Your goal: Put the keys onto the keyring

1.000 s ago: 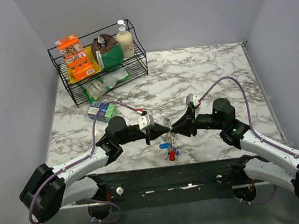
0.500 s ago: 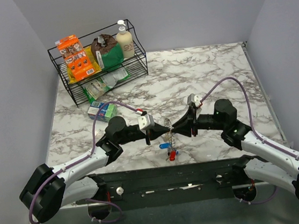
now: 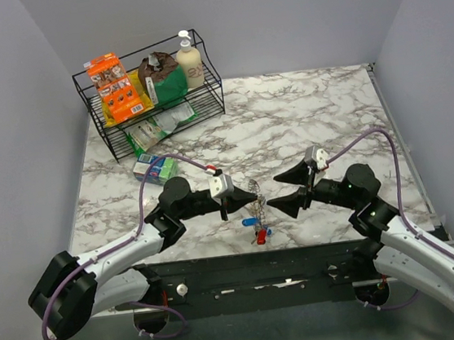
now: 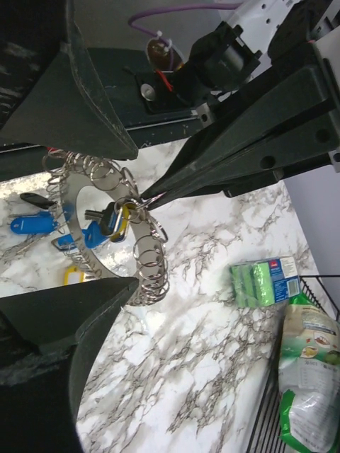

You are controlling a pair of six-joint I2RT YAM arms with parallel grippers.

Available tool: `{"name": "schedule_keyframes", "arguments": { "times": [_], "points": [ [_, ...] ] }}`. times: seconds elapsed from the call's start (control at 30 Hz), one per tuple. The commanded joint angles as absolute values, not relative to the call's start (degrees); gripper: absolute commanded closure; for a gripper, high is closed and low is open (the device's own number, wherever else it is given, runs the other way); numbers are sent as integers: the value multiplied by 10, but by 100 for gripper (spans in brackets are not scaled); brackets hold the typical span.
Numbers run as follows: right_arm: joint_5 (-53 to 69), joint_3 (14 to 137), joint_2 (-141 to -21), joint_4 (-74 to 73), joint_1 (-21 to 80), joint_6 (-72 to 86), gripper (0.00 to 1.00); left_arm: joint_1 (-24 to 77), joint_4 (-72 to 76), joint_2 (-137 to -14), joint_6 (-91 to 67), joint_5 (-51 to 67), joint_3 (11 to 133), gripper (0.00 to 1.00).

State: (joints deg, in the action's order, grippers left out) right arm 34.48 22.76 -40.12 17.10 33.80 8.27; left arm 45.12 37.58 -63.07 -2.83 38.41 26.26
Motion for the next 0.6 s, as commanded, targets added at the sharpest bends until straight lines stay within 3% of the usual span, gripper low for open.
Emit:
{"name": "schedule_keyframes", "arguments": {
  "times": [0.0, 0.17, 0.57],
  "points": [
    [305, 204, -370, 204, 342, 90, 12, 454, 396, -613, -18, 388, 278, 100],
    [302, 191, -362, 221, 342, 88, 3, 454, 387, -608, -16, 385, 280, 100],
    [306, 194, -362, 225, 341, 84, 0, 454, 368, -601, -4, 376, 280, 100]
  ]
}}
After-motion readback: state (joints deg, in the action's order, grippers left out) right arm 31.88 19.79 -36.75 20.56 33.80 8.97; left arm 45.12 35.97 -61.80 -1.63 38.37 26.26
